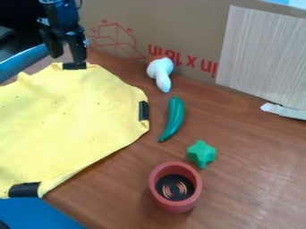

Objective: Fold the cloth from the top to the bottom

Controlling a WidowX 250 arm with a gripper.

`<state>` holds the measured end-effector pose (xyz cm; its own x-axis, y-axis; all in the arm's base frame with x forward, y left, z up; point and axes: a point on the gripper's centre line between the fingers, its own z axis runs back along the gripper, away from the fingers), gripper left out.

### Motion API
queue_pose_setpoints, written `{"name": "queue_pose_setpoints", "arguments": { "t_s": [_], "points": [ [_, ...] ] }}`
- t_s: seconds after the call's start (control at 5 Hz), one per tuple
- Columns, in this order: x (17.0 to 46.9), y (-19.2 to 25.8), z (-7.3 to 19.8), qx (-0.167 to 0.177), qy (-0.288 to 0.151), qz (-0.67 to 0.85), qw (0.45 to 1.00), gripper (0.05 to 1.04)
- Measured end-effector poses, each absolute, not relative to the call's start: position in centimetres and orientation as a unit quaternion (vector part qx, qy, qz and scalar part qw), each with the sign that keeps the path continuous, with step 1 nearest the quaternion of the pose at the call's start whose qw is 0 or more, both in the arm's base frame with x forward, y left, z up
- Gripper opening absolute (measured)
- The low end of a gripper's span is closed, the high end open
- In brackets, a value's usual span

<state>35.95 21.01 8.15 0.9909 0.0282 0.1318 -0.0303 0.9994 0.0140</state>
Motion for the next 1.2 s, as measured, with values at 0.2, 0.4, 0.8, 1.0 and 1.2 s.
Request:
{"name": "queue_pose_setpoints", "arguments": {
  "t_s": [0.2,0.4,0.8,1.0,1.2],
  "points": [
    [36.5,22.3,8.0,0.014,-0.072,0.006,0.997,1.0],
    [36.8,23.1,7.2,0.017,-0.061,0.015,0.998,1.0],
    [38.1,24.1,6.2,0.028,-0.066,0.008,0.997,1.0],
    [38.8,24.1,5.4,0.034,-0.094,-0.013,0.995,1.0],
    [39.2,24.3,5.0,0.044,-0.111,-0.035,0.992,1.0]
  ]
}}
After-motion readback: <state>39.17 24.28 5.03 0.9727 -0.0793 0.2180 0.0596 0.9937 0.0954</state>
